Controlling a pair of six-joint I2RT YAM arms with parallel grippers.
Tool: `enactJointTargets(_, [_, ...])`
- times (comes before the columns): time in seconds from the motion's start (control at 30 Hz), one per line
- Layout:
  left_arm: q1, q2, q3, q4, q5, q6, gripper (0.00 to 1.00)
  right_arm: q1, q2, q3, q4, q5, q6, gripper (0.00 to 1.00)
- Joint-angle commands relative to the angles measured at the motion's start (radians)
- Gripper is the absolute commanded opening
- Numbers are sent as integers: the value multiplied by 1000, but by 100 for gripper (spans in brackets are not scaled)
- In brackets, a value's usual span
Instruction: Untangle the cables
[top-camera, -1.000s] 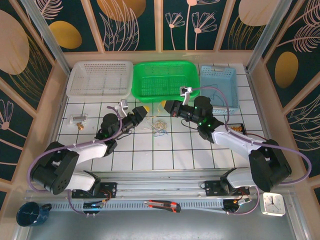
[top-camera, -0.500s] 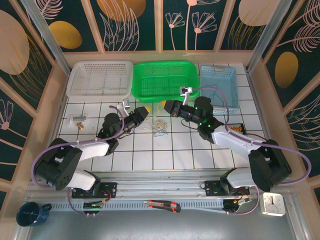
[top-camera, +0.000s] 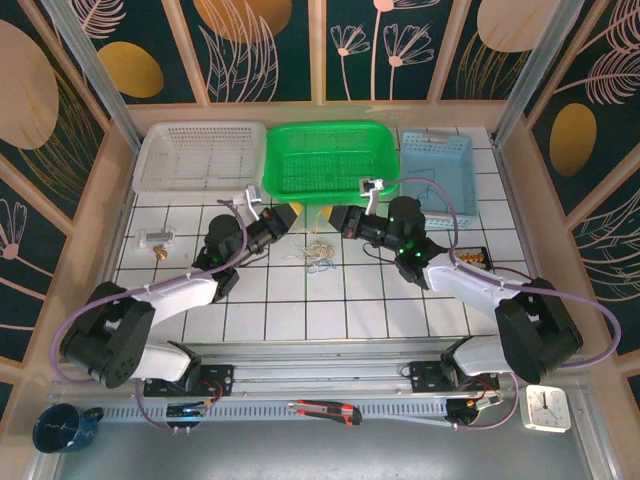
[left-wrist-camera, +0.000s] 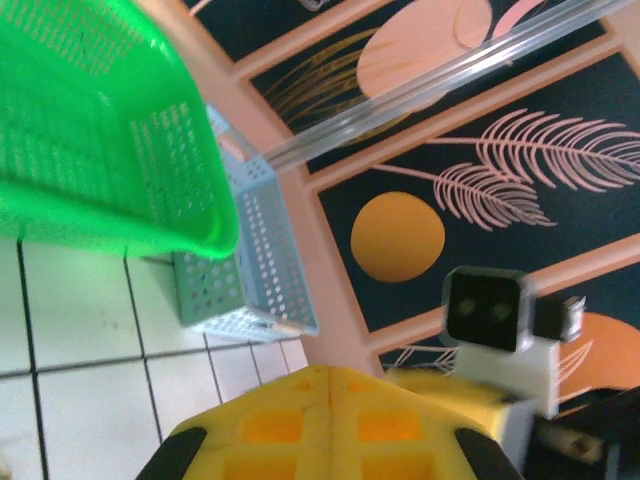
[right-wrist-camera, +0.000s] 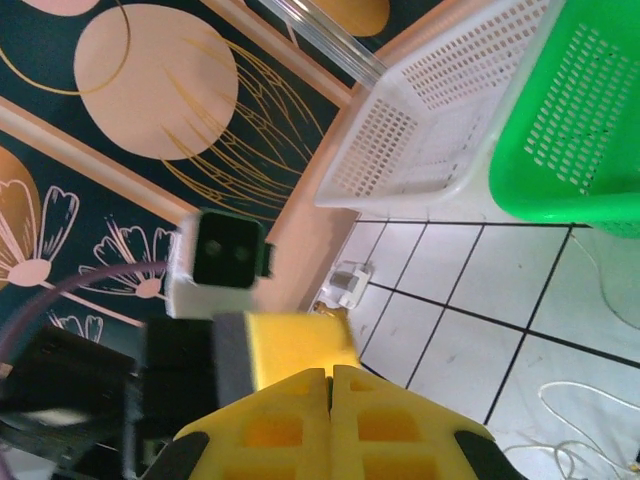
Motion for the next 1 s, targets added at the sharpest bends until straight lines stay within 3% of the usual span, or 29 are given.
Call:
enactJointTargets(0.0, [33, -75, 89, -107, -65, 105, 0, -6, -30, -30, -49, 22, -67, 0])
enactJointTargets(0.3, [63, -67, 330, -261, -73, 207, 0, 66, -8, -34, -138, 111, -173, 0])
enactJointTargets(0.73, [67, 30, 541, -392, -78, 319, 0, 125, 82, -48, -41, 116, -113, 0])
enactJointTargets(0.97, [91, 58, 579, -446, -109, 401, 0, 101, 50, -22, -71, 113, -113, 25])
